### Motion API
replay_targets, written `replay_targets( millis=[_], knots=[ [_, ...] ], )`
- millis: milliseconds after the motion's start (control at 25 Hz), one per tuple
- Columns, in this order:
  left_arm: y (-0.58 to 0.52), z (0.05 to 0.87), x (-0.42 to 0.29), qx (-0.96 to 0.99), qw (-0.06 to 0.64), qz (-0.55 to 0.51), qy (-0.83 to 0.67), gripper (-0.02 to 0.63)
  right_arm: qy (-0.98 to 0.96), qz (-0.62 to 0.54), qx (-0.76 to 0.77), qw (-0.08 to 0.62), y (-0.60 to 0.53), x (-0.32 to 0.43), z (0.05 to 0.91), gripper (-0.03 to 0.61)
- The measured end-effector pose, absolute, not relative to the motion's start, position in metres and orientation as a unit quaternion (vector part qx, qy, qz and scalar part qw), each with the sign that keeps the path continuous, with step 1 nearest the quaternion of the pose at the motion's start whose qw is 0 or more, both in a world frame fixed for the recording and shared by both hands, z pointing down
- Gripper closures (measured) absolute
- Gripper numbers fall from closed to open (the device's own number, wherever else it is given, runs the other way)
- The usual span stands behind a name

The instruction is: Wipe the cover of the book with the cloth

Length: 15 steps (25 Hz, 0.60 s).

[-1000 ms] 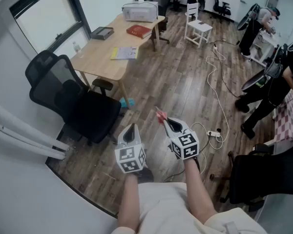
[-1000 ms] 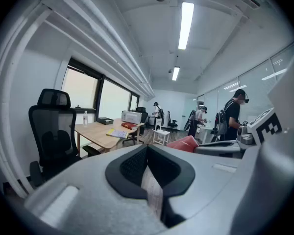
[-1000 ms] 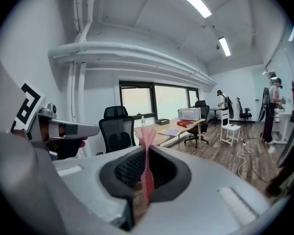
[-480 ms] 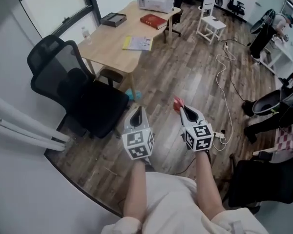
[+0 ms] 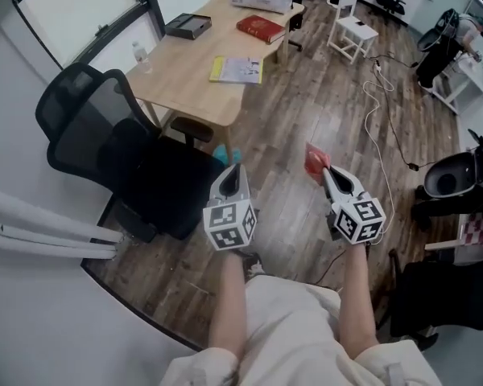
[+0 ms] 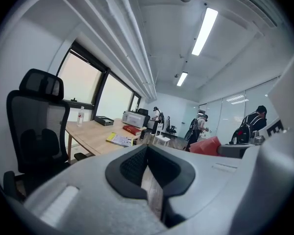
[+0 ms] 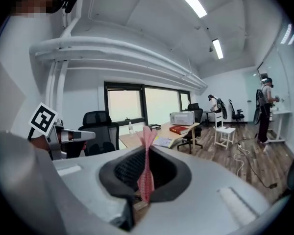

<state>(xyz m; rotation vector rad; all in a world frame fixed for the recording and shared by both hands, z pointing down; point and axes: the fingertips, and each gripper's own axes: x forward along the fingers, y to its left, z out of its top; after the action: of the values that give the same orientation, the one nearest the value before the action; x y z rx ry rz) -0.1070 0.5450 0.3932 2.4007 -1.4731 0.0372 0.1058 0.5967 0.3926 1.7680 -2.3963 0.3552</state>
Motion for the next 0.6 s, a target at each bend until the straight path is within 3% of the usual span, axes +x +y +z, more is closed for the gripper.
replay_targets(
  millis=[240,600],
  knots=[
    [0.497,0.419,-0.168,0.822,0.193,0.023,-0.535,0.607,-0.753,0.156,0.634,0.076,0.574,0.121,0.428,0.563],
    [0.469,0.435,-0.191,0.800,0.191,0.045,-0.567,0.607,-0.761,0.183,0.615,0.095,0.522,0.097,0.457,0.563]
  ],
)
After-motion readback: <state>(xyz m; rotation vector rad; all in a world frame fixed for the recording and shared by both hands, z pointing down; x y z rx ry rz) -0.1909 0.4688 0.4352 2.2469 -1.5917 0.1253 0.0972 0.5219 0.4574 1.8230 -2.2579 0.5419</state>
